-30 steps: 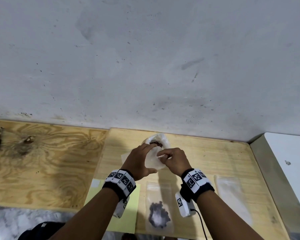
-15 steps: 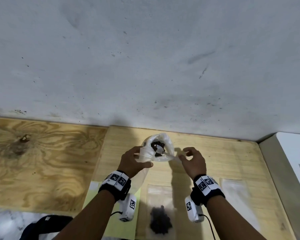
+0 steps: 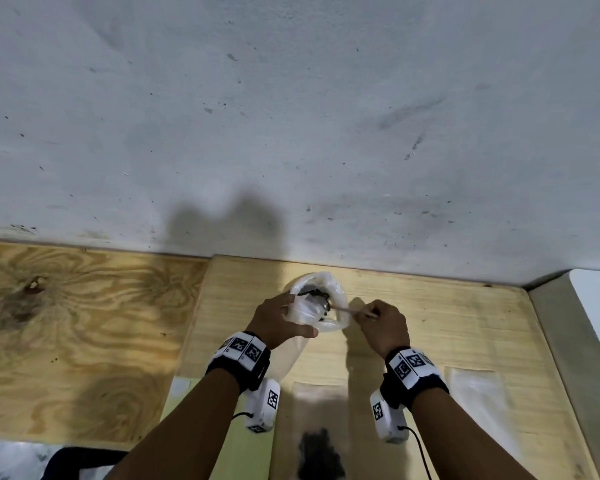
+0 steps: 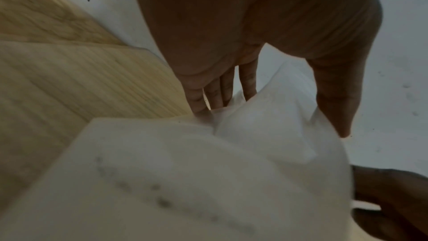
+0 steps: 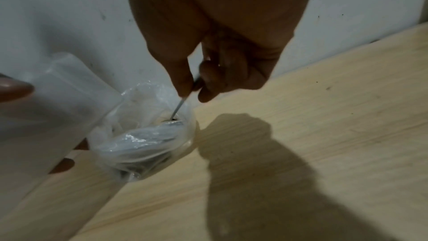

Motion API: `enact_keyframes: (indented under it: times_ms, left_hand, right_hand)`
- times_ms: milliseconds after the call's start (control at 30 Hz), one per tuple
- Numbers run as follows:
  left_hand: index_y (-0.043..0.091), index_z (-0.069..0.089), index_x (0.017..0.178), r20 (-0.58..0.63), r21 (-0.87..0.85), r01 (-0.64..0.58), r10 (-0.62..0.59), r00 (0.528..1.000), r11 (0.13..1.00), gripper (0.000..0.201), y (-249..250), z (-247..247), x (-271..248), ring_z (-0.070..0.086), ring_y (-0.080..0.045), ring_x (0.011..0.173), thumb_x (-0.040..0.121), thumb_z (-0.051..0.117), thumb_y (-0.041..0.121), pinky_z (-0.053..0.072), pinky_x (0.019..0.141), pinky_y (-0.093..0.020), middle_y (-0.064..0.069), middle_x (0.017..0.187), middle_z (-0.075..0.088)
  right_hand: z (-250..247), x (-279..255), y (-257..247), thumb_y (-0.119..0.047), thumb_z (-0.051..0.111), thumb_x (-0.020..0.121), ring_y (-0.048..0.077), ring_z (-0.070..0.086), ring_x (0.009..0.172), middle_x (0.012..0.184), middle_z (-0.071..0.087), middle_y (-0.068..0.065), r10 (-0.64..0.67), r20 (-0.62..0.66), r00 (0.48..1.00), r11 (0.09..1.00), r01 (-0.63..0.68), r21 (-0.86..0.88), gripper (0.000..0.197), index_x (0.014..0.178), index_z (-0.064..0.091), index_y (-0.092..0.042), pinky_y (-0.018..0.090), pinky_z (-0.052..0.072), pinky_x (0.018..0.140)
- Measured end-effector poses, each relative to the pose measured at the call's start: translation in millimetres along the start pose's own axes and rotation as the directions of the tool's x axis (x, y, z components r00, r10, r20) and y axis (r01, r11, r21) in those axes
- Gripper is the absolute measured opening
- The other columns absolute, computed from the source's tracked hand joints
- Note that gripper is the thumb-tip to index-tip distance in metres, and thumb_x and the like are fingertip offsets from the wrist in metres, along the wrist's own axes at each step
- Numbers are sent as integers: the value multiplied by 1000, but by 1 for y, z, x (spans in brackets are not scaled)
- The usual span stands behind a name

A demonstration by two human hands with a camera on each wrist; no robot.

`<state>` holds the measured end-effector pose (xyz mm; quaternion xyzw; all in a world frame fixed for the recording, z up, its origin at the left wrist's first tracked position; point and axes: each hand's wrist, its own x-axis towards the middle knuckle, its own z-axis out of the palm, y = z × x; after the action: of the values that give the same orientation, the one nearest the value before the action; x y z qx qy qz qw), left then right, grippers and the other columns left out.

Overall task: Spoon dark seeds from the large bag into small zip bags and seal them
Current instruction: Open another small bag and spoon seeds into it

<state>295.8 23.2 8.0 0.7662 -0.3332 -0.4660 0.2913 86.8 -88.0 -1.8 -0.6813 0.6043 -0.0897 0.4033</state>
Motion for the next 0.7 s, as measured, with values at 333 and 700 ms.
enact_keyframes:
  times_ms: [333,700]
  left_hand:
    - [24,66,113,10,-139,-23,24,1000,990,86,-9,-12,1,65,-12,103,32,90,42,54,80,-28,6,109,70]
    - [26,58,129,24,-14,-67,67,997,998,97,-14,-10,3,61,-12,108,40,92,42,54,90,-31,6,120,63]
  right_hand:
    - [20,-12,-9,-29,62,93,24,55,44,54,61,5,-137,-301,944,984,165,70,19,83,50,-20,29,42,50]
    - [48,-16,-11,-15,73,85,12,56,67,75,64,4,117,-264,957,904,7,427,27,72,50,-10,19,40,57]
